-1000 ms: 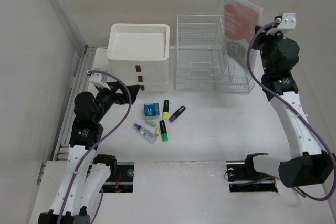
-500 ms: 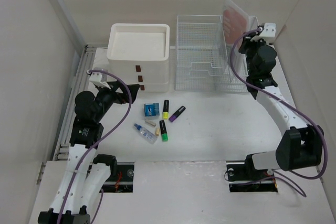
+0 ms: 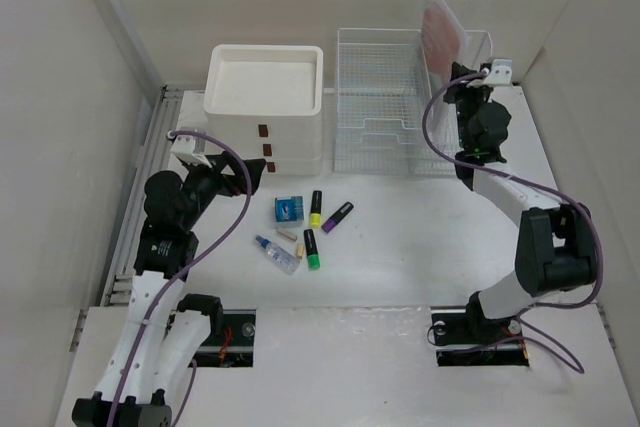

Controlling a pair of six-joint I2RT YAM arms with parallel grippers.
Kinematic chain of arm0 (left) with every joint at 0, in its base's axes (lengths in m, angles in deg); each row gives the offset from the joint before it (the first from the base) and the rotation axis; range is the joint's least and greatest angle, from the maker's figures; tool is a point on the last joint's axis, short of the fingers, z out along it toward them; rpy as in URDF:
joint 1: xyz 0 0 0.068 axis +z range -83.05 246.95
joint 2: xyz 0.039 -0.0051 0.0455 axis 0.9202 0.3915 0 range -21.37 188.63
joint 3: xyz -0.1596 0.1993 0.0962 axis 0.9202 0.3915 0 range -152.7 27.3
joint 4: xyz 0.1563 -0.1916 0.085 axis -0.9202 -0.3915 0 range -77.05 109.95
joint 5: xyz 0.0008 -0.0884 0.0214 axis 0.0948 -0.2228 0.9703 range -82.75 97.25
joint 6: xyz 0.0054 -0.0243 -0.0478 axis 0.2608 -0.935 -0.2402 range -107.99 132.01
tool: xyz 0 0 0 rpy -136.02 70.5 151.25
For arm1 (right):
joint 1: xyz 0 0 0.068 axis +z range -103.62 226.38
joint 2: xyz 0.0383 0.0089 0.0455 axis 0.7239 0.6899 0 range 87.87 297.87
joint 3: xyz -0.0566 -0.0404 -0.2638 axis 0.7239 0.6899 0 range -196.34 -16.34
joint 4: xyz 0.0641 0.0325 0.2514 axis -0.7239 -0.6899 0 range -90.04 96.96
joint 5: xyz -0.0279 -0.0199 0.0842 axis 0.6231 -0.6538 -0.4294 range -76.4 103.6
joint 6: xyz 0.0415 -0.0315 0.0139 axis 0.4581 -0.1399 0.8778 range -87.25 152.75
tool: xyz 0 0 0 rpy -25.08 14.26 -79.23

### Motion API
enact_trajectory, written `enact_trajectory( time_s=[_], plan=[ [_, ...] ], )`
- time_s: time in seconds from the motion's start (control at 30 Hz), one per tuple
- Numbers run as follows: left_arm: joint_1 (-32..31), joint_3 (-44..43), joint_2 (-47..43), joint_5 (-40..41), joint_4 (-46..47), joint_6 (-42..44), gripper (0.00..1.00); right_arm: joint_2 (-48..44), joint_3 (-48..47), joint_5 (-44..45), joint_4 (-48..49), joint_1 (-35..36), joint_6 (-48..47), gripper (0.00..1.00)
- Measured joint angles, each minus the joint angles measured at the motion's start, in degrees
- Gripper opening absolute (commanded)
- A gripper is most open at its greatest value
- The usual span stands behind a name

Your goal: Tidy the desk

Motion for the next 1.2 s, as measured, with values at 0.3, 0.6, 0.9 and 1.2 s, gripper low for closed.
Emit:
enact_trajectory(
  time_s=[0.3,0.6,0.9,1.2],
  plan=[
    [0.0,0.0,1.4,0.6,0.0,0.4,1.00,7.3,0.9,-1.1,12.2,-0.1,0.0,0.00],
    [0.0,0.0,1.4,1.1,0.0,0.4,1.00,10.5,3.8,-1.7,18.0,-0.2,-0.3,0.00],
    [0.0,0.0,1.4,1.1,0.0,0.5,1.00,11.1,4.5,-2.2,18.0,-1.4,-0.6,0.01],
    [0.0,0.0,1.3,1.1,0.0,0.5,1.00,8.3,8.7,-4.6,15.6,-2.3,-1.7,0.79]
  ],
)
